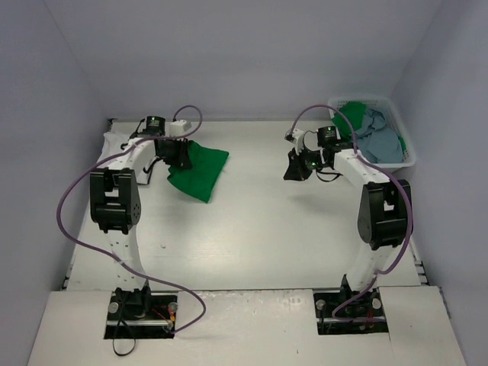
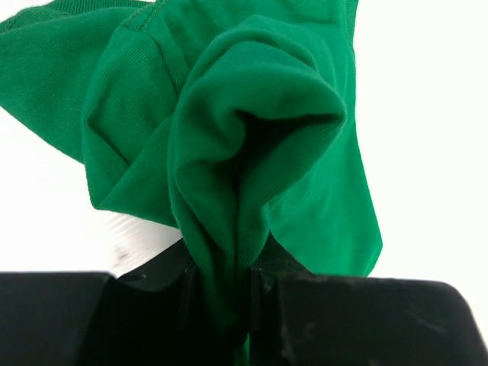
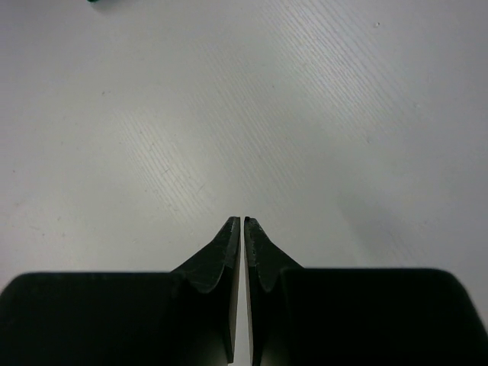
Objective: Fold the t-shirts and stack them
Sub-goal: Place the square-folded T-shirt at the corner of the board.
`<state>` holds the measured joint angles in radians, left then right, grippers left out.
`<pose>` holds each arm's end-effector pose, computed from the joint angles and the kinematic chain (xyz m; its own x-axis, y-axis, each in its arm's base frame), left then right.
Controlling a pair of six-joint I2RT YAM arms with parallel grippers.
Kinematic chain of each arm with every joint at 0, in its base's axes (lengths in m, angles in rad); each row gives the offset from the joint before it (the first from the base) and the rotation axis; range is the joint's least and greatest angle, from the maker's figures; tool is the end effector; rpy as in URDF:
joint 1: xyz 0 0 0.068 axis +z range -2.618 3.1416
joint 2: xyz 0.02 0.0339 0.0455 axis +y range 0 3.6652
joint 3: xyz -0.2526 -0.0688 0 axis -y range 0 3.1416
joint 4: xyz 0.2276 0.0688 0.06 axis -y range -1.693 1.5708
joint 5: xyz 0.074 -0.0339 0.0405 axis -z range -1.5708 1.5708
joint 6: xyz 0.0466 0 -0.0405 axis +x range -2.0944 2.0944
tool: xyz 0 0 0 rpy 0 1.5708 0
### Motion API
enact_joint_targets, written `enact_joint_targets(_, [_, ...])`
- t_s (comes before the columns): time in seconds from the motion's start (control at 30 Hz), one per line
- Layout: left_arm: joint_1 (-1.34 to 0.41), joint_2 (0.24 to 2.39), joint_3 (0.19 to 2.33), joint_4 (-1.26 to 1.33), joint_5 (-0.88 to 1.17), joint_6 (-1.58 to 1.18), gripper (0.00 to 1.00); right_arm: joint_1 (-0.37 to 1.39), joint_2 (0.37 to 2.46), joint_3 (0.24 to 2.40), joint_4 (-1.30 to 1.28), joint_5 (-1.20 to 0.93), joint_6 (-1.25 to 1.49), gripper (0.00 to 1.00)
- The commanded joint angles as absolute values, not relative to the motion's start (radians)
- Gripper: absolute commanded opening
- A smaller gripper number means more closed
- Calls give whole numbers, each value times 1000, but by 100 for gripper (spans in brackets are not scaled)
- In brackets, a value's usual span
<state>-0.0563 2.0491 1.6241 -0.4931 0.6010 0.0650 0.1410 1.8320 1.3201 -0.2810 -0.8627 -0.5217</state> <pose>0.4345 -0.0509 0.2092 -0.7662 0.0968 -0.6352 0.4400 0.7995 -0.4088 0.3774 0.0893 0.2240 -0.3029 -0.3704 -0.8781 -0.8883 0.4434 0.1194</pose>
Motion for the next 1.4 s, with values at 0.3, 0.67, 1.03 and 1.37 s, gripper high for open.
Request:
enact_joint_targets(0.3, [58, 1931, 1836, -603, 465, 216, 0, 132, 1735, 1290, -279, -920, -538, 2])
enact_joint_targets(0.67, [130, 1967, 1999, -679, 520, 187, 0, 120, 1740, 1279, -275, -945, -541, 2])
enact_joint_targets(1.03, [224, 2022, 2103, -761, 512, 267, 0, 120, 1758, 1282, -275, -954, -534, 2])
enact_joint_targets(1.37, [299, 2141, 2203, -841, 518, 340, 0, 120, 1767, 1290, -276, -960, -522, 2])
